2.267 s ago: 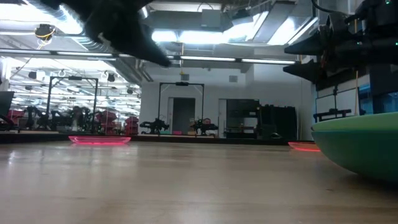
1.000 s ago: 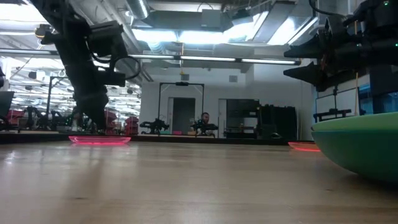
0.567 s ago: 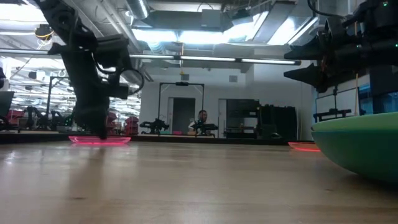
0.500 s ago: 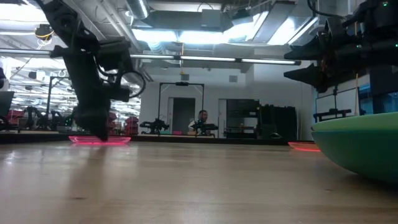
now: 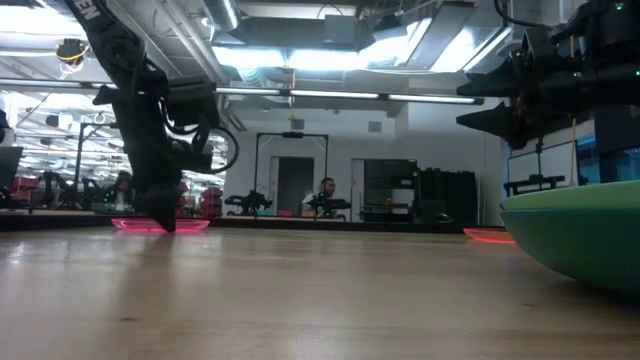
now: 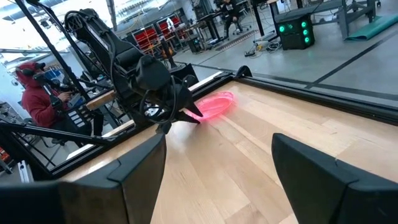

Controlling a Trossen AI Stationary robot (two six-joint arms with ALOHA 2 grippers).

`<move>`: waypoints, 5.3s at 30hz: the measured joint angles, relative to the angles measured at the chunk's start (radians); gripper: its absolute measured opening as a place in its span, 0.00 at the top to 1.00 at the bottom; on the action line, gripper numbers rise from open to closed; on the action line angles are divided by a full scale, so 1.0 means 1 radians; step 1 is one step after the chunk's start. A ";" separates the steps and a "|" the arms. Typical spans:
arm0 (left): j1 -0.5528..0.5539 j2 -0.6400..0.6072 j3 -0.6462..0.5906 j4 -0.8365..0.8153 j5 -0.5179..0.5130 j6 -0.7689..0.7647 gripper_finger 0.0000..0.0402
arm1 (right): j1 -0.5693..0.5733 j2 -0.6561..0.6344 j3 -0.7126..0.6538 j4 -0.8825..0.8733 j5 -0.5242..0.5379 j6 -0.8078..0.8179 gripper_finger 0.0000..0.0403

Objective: Stack plastic plates
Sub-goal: Stack the red plate on top of the blue plate, then stack the top orange plate on top of the red plate

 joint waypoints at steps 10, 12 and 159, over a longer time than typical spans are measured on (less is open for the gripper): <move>-0.004 0.003 -0.002 0.005 -0.001 0.014 0.99 | 0.000 0.000 0.000 0.000 0.000 0.000 0.30; -0.014 0.003 -0.003 0.011 -0.009 0.026 0.98 | 0.000 0.000 0.000 0.000 0.000 0.000 0.30; -0.653 0.178 -0.084 1.390 0.202 0.048 0.72 | 0.002 0.899 0.417 -0.712 0.421 0.115 0.42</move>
